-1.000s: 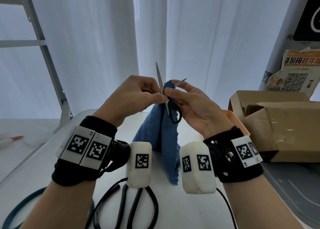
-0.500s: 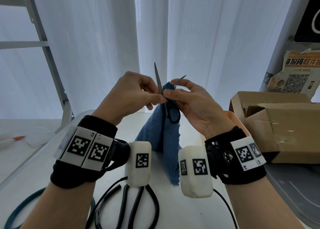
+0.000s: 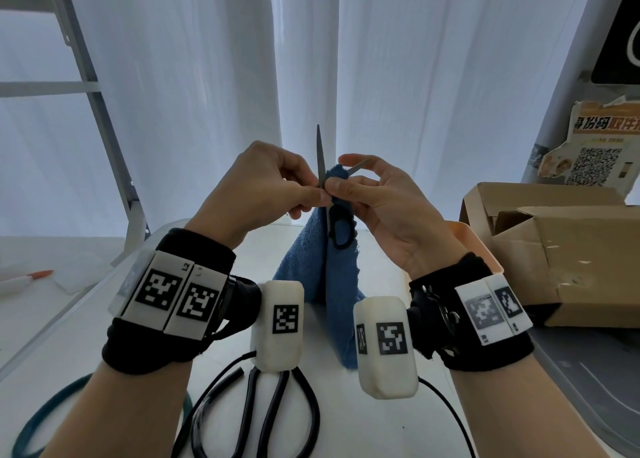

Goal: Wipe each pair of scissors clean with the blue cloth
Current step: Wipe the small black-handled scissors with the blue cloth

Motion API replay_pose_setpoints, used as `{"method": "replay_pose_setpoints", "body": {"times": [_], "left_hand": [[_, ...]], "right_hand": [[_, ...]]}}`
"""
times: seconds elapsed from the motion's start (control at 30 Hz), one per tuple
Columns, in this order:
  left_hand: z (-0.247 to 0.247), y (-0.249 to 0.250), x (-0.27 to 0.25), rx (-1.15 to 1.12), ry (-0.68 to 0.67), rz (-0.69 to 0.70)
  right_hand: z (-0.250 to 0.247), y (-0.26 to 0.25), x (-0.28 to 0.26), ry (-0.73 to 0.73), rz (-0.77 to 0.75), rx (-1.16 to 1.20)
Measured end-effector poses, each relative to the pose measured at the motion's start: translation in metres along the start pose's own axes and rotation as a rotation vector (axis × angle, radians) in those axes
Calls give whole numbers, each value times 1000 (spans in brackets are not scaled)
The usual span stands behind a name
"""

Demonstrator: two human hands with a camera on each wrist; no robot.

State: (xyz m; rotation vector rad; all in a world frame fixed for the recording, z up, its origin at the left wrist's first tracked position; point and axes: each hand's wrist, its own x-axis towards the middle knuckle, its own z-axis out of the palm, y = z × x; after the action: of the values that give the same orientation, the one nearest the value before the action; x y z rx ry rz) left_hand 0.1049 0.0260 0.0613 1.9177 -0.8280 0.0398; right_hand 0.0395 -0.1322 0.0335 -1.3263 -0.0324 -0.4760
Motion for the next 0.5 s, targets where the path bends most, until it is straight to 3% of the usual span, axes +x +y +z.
{"method": "replay_pose_setpoints", "body": {"times": [0.5], "left_hand": [[-2,-2,1,20,30,-7]], "right_hand": [[-5,0,1,-5,-4,7]]}}
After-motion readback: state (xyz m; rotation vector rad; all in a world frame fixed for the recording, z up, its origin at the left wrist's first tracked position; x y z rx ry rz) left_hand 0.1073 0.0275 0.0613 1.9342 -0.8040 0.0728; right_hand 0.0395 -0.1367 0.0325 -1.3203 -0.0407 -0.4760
